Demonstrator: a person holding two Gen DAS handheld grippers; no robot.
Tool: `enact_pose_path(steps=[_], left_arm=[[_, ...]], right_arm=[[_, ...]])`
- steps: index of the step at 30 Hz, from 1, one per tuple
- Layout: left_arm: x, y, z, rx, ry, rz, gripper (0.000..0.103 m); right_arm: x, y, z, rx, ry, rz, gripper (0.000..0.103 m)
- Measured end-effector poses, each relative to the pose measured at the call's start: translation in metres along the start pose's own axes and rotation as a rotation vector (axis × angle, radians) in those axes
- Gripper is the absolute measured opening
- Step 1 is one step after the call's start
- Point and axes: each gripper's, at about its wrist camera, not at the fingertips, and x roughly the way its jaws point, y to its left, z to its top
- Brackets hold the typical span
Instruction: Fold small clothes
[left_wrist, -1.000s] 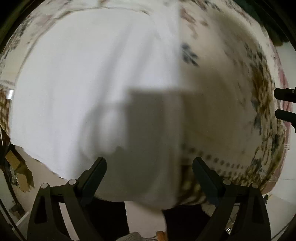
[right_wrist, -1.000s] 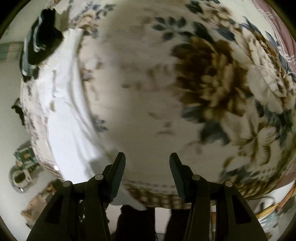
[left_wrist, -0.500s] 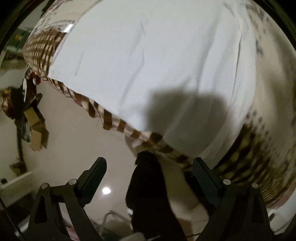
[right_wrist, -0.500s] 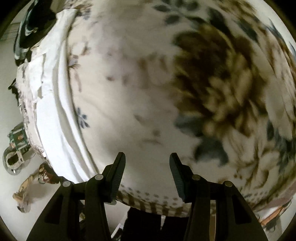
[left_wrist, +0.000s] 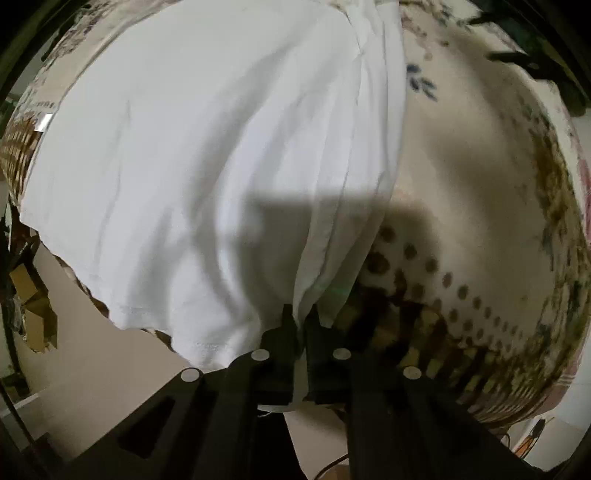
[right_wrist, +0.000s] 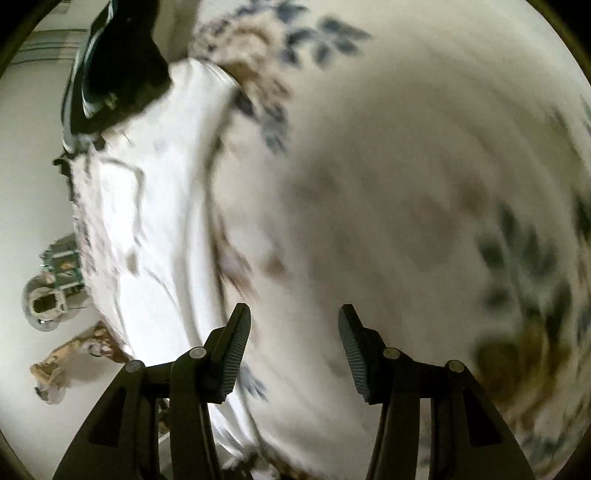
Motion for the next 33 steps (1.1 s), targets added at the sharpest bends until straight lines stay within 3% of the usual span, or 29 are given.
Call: enact_pose_path(steps=[5,10,11,12,13,14,19,25,30,33], left_arm=[[-0.029,0.025,-0.006,-0.007,-0.062,-0.015,0.002],[-0.061,0.039,0.006,-0.048,-0.099,-0.040,0.002],[-0.065,0.040,0.007,-0.055,-0.103,-0.046,0.002],[-0.070,0.045,0.010,-0.057,-0.109,-0.050,0.002],[-0.072,0.042,0.011,-0.058,-0.112,-0.051,0.002],[-0.075,0.036,0.006,-0.059,-0.117,-0.052,0.002],[-0.111,0.063,-0.004,-0.076,-0.146,-0.068,0.002],[-0.153,0.113,0.005,-0.124,-0.213,-0.093,0.001],[-0.158,0.179,0.020,-0.178,-0.238,-0.101,0.001],[-0.143,0.225,0.032,-0.224,-0.231,-0.120,0.001]], right_arm=[[0.025,0.021,0.069,0.026,-0.017,0.093,0.052],[0.048,0.027,0.106,0.096,-0.009,0.213,0.051],[0.053,0.032,0.109,0.094,-0.006,0.234,0.043],[0.056,0.037,0.112,0.086,0.002,0.242,0.020],[0.055,0.043,0.113,0.081,-0.011,0.220,0.008],[0.051,0.048,0.113,0.070,-0.032,0.208,0.004],[0.011,0.096,0.107,-0.030,-0.113,0.126,0.003],[-0.031,0.188,0.100,-0.160,-0.155,0.009,0.003],[-0.019,0.283,0.095,-0.259,-0.175,-0.106,0.003],[0.010,0.336,0.093,-0.293,-0.175,-0.187,0.003]])
